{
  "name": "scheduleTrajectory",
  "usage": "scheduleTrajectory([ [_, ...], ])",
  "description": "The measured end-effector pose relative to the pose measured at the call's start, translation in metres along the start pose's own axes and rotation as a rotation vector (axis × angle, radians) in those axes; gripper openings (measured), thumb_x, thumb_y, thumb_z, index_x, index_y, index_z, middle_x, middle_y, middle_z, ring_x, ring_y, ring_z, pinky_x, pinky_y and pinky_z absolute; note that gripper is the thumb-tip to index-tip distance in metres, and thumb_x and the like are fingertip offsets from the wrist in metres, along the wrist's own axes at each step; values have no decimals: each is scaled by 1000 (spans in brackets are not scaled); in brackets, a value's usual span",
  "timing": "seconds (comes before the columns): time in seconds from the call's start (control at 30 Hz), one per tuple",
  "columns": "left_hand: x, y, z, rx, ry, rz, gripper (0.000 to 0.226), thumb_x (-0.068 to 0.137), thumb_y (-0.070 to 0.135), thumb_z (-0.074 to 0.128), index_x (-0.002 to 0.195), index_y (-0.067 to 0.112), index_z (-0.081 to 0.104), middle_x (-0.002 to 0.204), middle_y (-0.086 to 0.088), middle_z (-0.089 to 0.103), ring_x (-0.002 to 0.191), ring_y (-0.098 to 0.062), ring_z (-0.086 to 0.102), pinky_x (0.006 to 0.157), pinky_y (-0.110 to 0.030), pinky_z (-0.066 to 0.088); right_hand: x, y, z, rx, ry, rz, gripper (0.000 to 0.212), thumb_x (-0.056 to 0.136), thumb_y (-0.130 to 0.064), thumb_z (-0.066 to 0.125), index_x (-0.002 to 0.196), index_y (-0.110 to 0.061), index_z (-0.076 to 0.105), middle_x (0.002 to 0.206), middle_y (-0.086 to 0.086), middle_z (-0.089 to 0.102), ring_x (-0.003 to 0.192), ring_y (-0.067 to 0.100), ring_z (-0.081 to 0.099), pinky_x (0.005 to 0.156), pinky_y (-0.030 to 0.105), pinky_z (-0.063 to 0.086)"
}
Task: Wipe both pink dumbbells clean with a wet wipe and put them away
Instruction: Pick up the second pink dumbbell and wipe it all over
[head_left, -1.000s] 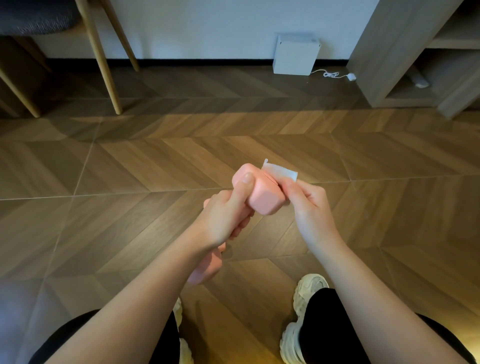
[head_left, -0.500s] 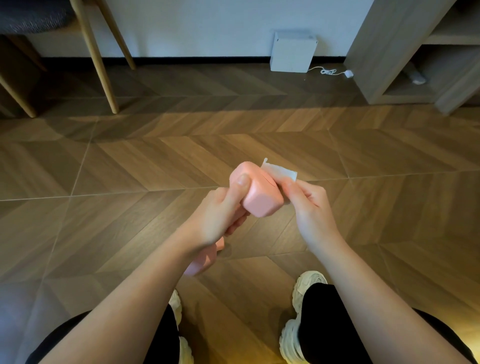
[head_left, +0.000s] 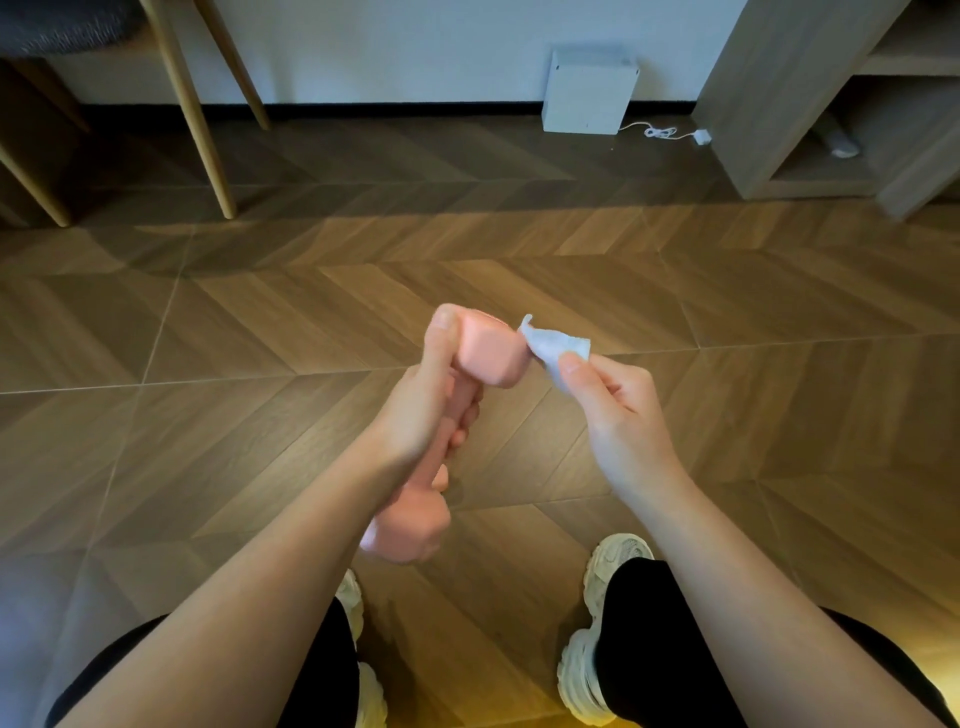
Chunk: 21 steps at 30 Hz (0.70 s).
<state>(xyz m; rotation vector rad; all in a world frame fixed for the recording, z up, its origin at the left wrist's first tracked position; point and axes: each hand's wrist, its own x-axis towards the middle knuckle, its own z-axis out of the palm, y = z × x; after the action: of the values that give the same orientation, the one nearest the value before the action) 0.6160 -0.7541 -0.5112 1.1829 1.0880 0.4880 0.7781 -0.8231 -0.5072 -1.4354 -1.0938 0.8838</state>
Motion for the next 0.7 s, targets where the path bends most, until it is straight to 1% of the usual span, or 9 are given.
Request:
scheduleTrajectory([
  [0.03, 1, 3, -2, -25, -15, 28, 101, 69, 92, 22, 79, -2, 58, 66, -11, 47, 54, -19, 39, 54, -34, 32, -1, 1, 0, -13, 8, 8, 40, 93, -34, 49, 72, -5, 67, 64, 9, 60, 63, 11, 49, 61, 29, 38],
  [0.1, -1, 11, -5, -42, -32, 78, 106, 75, 87, 18, 80, -13, 53, 59, -8, 45, 51, -17, 39, 51, -30, 33, -4, 2, 6, -49, -2, 35, 53, 91, -37, 48, 66, 10, 50, 55, -2, 48, 53, 10, 45, 52, 29, 34],
  [0.13, -2, 15, -6, -30, -29, 101, 105, 77, 85, 17, 77, -15, 51, 57, -7, 43, 52, -17, 38, 51, -31, 32, -5, 2, 8, -56, -7, 45, 54, 91, -37, 48, 64, 9, 48, 54, -3, 50, 52, 11, 49, 51, 30, 35],
  [0.23, -1, 18, -6, 38, -15, 180, 100, 74, 89, 21, 67, -9, 40, 55, -7, 37, 57, -22, 34, 58, -41, 31, 0, 0, 11, 2, 39, 87, 41, 88, -32, 47, 55, -10, 34, 49, -13, 33, 49, 5, 30, 51, 18, 26],
  [0.27, 0, 18, -6, 49, -23, 189, 102, 73, 92, 22, 68, -8, 39, 55, -8, 37, 60, -24, 34, 61, -44, 30, 2, 0, 11, 55, 56, 121, 43, 86, -34, 49, 55, -8, 37, 50, -9, 41, 52, 11, 37, 56, 20, 32],
  [0.33, 0, 15, -8, 74, -43, 201, 108, 69, 96, 26, 74, -10, 43, 56, -9, 38, 60, -25, 35, 62, -47, 30, 6, 2, 13, 154, 70, 199, 51, 81, -45, 55, 69, 4, 57, 84, 23, 69, 83, 42, 58, 84, 49, 49],
  [0.4, 0, 12, -10, 140, -71, 218, 106, 68, 96, 30, 72, -8, 48, 52, -3, 40, 57, -21, 35, 61, -43, 31, 6, 0, 13, 213, 89, 267, 55, 78, -46, 58, 91, 6, 66, 116, 38, 56, 115, 51, 51, 105, 63, 36],
  [0.5, -5, 11, -9, 304, -102, 239, 70, 73, 83, 31, 45, 20, 46, 44, 8, 41, 49, -13, 35, 55, -29, 32, 7, -3, 9, 277, 84, 284, 38, 84, -33, 52, 96, -5, 75, 116, 33, 63, 110, 40, 62, 103, 52, 43],
  [0.7, -2, 10, -8, 459, -133, 155, 69, 71, 82, 26, 37, 25, 45, 43, 8, 47, 43, -11, 40, 55, -28, 34, 3, -6, 8, 183, -35, 135, 28, 94, -22, 47, 104, -22, 73, 93, -16, 74, 91, -3, 64, 84, 16, 45],
])
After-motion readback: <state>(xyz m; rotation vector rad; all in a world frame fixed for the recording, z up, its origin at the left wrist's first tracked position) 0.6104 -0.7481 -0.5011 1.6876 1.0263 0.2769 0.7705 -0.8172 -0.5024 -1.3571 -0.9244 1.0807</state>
